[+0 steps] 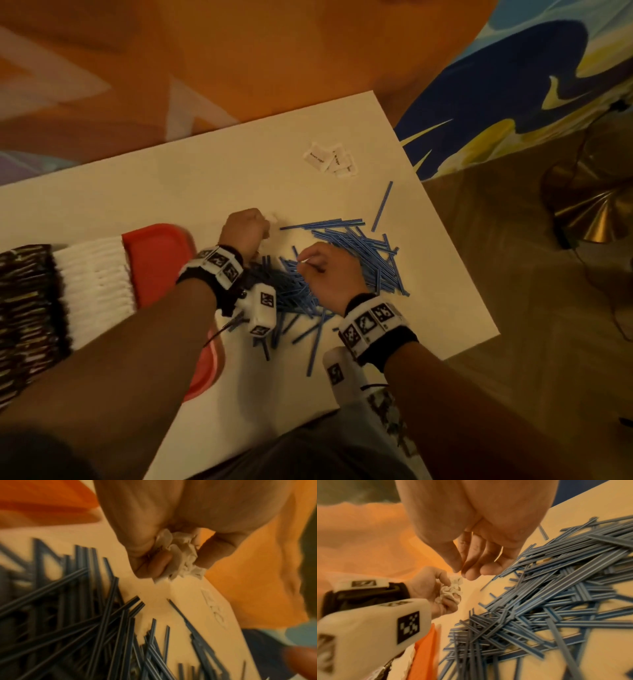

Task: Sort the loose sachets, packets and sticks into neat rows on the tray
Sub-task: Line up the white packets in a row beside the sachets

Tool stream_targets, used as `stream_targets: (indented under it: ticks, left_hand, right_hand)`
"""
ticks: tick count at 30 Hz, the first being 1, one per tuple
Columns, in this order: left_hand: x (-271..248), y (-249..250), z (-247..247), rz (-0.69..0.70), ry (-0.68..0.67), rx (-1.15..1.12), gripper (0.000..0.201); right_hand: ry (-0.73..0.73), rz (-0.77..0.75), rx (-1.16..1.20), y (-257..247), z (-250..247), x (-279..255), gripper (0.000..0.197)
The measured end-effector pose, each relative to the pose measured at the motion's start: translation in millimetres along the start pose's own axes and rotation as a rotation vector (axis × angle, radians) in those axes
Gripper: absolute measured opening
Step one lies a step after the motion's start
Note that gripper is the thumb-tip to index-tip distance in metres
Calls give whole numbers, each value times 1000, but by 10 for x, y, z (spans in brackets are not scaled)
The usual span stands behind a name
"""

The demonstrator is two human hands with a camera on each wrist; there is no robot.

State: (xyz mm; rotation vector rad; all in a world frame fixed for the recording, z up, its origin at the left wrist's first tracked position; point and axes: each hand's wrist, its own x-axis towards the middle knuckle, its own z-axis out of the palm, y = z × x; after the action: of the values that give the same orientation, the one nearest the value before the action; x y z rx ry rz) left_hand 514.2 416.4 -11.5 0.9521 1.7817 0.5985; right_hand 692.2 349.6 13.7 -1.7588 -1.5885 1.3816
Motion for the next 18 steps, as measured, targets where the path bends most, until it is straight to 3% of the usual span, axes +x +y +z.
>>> stream_targets:
  ticks: [3, 5, 11, 16, 18]
  left_hand:
    - [-424, -99, -169, -153, -99, -474, 38]
    - [-692, -158, -328, -217, -175, -648, 35]
    - [-1383, -384, -886, -189, -343, -776, 17]
    - [-1805, -757, -1418, -112, -292, -895, 9]
    - [-1973, -900, -1612, -89, -263, -910, 5]
  right_hand:
    - [4, -31, 29, -207, 130, -68, 5]
    - [25, -71, 17, -348, 243, -138, 3]
    - [-32, -107, 170, -847, 688, -506, 16]
    - [-127, -130, 184, -1163, 1189, -877, 7]
    - [-126, -137, 179, -1261, 1416, -1009, 12]
